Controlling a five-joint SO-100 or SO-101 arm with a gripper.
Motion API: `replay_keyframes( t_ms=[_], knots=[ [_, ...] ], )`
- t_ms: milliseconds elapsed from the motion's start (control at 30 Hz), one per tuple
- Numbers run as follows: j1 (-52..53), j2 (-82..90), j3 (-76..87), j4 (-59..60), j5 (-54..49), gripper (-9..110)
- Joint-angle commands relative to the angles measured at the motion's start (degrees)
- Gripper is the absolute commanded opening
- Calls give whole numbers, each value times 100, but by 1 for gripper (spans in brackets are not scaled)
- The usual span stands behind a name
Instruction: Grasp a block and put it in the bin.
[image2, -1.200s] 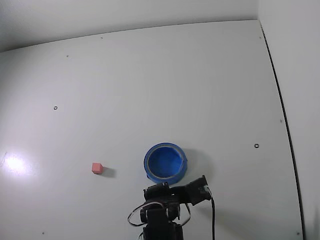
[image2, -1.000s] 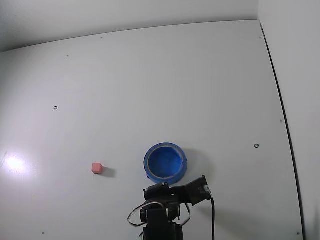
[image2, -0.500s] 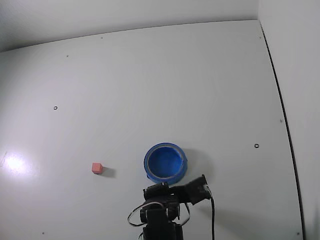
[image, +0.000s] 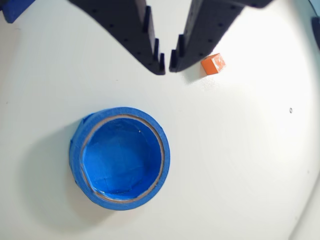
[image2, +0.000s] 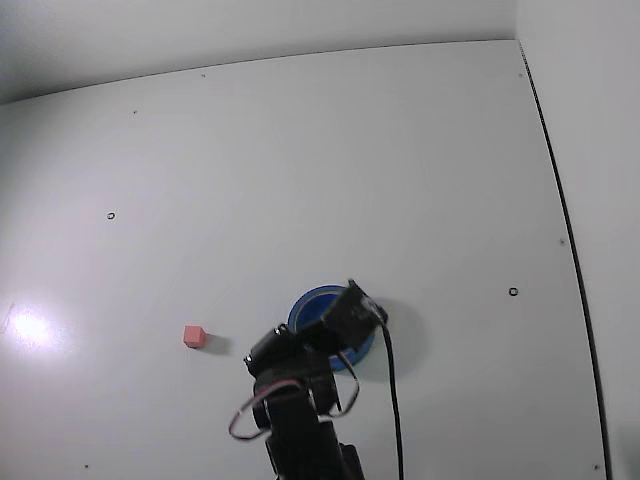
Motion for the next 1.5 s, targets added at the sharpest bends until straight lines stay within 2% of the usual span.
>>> replay_keyframes(
  t_ms=[0, 133, 267, 533, 633, 833, 1133, 1467],
  knots=[
    [-158, -1503, -1354, -53, -853, 1],
    [-668, -2399, -2083, 9, -1714, 1],
    [-1151, -2953, -2610, 18, -1995, 2],
    [-1881, -3577, -3182, -26, -2065, 27],
    [-2162, -3920, -3393, -62, -2074, 32],
    [-2619, -5001, -4166, -62, -2074, 30],
    [-2637, -6741, -5572, -62, -2215, 28],
    [-2610, -7822, -5880, -62, -2681, 27]
  ],
)
